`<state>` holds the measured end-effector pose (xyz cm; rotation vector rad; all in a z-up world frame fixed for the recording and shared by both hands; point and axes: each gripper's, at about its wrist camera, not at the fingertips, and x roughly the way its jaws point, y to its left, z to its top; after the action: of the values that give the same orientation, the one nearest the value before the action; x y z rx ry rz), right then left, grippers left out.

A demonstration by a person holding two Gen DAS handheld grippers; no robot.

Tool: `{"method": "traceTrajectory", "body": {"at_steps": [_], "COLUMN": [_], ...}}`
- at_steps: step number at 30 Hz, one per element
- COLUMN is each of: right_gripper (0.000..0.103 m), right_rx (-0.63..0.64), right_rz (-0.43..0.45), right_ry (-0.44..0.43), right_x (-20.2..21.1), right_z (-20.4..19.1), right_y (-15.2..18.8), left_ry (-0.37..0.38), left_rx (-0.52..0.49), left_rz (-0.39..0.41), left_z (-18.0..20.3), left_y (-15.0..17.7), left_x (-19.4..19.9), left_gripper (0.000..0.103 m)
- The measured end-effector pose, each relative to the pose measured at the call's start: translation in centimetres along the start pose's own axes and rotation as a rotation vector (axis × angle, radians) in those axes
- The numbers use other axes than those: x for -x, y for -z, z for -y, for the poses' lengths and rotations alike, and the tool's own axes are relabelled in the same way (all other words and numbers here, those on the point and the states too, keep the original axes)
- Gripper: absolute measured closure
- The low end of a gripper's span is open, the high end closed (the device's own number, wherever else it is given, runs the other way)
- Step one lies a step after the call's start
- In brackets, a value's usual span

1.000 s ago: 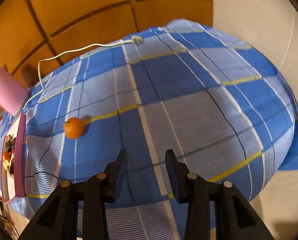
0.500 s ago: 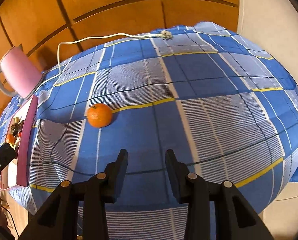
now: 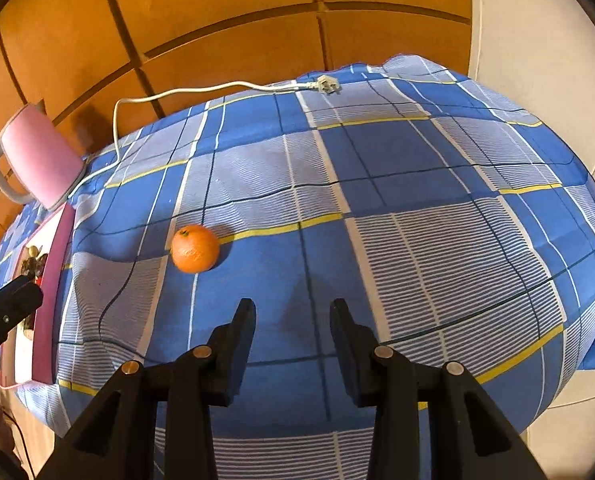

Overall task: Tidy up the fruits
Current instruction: 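Move the left gripper toward the remaining orange on the cloth, then grasp the second orange with the left gripper and lift it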

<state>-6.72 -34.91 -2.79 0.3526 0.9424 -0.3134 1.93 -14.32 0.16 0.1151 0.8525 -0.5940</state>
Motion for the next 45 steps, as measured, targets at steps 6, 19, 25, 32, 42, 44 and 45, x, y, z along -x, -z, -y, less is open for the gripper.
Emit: {"method": "traceTrajectory", "body": {"at_steps": [6, 19, 25, 32, 42, 44, 45], "right_gripper": [0.064, 0.064, 0.064, 0.064, 0.064, 0.064, 0.064], "right_rx": [-0.010, -0.061, -0.058, -0.046, -0.021, -0.003, 0.005], "right_rz": [0.013, 0.007, -0.008, -0.019, -0.035, -0.033, -0.034], "right_ry": [0.017, 0.037, 0.038, 0.052, 0.037, 0.028, 0.023], "right_x": [0.2, 0.0, -0.3, -0.4, -1.2, -1.4, -1.5], "right_z": [1.1, 3.5, 3.6, 3.5, 2.5, 2.0, 1.7], "right_y": [-0.3, -0.1, 0.2, 0.3, 0.2, 0.1, 0.0], "left_ry": [0.025, 0.060, 0.060, 0.100, 0.132, 0.114, 0.106], "left_rx": [-0.041, -0.185, -0.210, -0.175, -0.081, -0.073, -0.066], "left_rz": [-0.045, -0.115, -0.137, -0.124, -0.111, -0.101, -0.095], "left_z": [2.2, 7.9, 8.7, 8.1, 5.5, 5.0, 4.8], "left_y": [-1.8, -2.4, -1.8, -1.2, -0.7, -0.5, -0.5], "left_x": [-3.6, -9.9, -12.3, -13.2, -11.5, -10.8, -10.4], "left_gripper": [0.033, 0.033, 0.034, 0.062, 0.063, 0.063, 0.063]}}
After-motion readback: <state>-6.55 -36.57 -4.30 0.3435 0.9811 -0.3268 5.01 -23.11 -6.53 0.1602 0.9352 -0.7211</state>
